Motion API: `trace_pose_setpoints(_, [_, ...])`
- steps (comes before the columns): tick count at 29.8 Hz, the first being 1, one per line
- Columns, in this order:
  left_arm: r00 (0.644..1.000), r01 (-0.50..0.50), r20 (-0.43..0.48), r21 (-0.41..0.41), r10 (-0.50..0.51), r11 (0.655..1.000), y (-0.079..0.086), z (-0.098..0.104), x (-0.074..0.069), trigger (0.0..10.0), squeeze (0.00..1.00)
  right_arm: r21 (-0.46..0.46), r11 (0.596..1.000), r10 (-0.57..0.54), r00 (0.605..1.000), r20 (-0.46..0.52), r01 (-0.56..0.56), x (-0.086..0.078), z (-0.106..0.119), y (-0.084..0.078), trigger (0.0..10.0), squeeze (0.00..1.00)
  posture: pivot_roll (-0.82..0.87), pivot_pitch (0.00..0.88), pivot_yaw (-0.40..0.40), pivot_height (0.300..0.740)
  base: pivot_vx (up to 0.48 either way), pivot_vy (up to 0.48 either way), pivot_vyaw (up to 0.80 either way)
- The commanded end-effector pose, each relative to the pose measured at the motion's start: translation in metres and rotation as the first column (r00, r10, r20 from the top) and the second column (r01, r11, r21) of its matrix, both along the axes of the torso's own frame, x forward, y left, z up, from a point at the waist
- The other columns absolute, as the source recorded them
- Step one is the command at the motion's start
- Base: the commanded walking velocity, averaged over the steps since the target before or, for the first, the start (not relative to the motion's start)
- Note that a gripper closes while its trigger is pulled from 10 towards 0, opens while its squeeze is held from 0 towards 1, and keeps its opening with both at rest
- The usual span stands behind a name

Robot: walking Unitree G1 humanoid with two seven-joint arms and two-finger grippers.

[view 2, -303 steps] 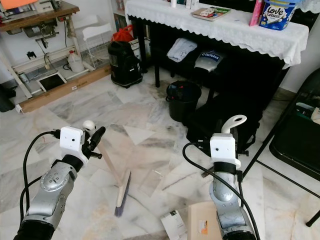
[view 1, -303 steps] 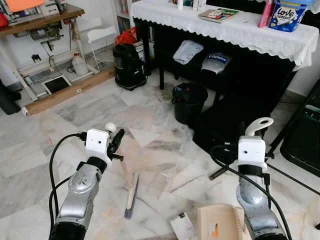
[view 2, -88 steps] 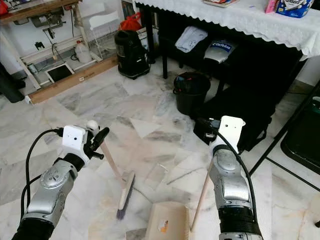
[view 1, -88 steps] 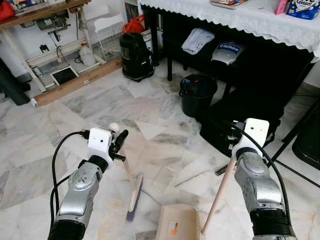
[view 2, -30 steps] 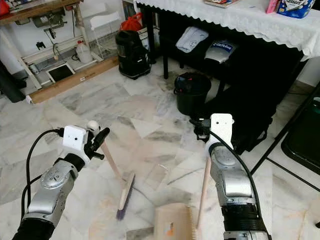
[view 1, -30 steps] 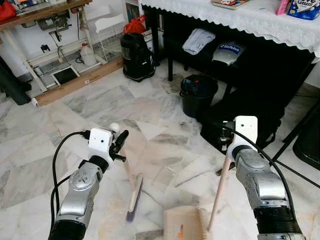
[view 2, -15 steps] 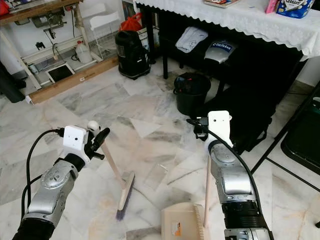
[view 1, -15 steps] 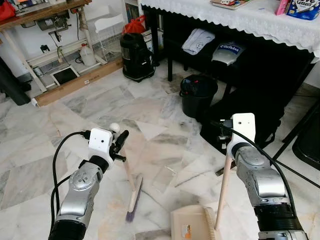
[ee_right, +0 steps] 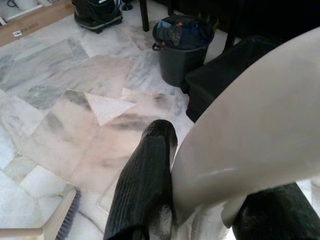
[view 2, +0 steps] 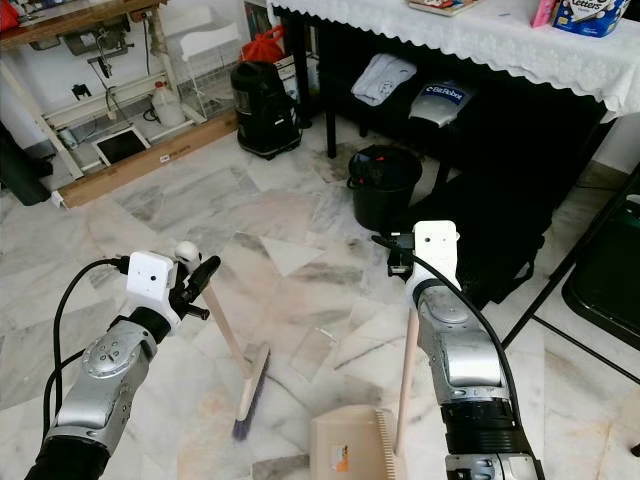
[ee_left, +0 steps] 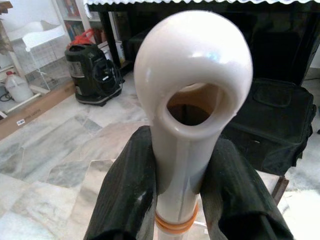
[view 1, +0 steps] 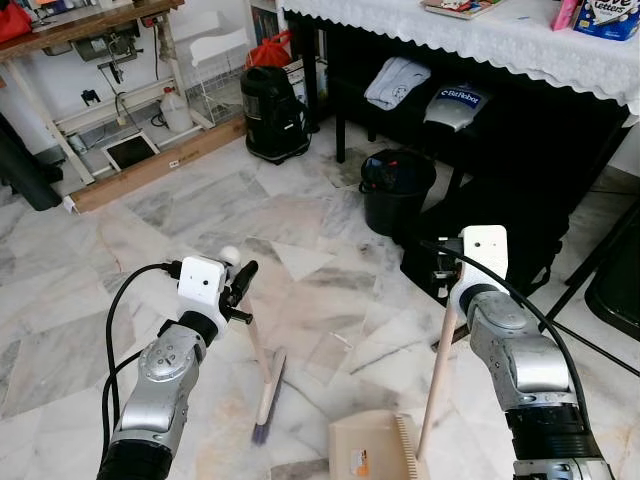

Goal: Sweep floor

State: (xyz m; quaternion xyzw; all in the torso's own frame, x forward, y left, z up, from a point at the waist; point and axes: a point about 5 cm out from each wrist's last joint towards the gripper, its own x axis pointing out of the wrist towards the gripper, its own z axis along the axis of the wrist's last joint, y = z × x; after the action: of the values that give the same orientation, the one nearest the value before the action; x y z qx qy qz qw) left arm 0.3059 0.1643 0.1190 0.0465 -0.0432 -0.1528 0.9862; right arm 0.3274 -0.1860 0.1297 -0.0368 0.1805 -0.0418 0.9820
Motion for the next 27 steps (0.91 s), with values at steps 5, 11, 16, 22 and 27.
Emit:
trace_pose_setpoints(5, [1.0,-0.006,0.001,0.012,0.006,1.0,0.002,0.001,0.002,10.0,0.0,0.018,1.0,0.011,1.0,0.022,-0.011,0.001,0.01,0.003,10.0,0.0,-0.05,0.064,0.057,0.74,0.0,0.0,0.0])
trace_pose_setpoints(11, [1.0,-0.013,0.006,0.014,0.013,1.0,0.002,0.002,0.002,10.0,0.0,-0.097,0.993,-0.037,0.974,0.224,0.06,0.005,0.035,-0.003,10.0,0.0,-0.05,0.066,0.057,0.74,0.0,0.0,0.0])
trace_pose_setpoints(16, [1.0,-0.019,0.009,0.015,0.019,1.0,0.003,0.002,0.003,10.0,0.0,-0.13,0.981,-0.083,0.917,0.39,0.144,0.003,0.057,-0.012,10.0,0.0,-0.06,0.069,0.058,0.74,0.0,0.0,0.0])
trace_pose_setpoints(22, [0.999,-0.034,0.019,0.015,0.034,0.999,0.004,0.003,0.004,10.0,0.0,-0.146,0.961,-0.133,0.857,0.498,0.234,-0.006,0.054,-0.024,10.0,0.0,-0.06,0.072,0.059,0.74,0.0,0.0,0.0])
trace_pose_setpoints(27, [0.999,-0.034,0.02,0.014,0.034,0.999,0.003,0.003,0.005,10.0,0.0,-0.134,0.966,-0.121,0.848,0.515,0.219,-0.011,0.035,-0.02,10.0,0.0,-0.06,0.073,0.06,0.74,0.0,0.0,0.0])
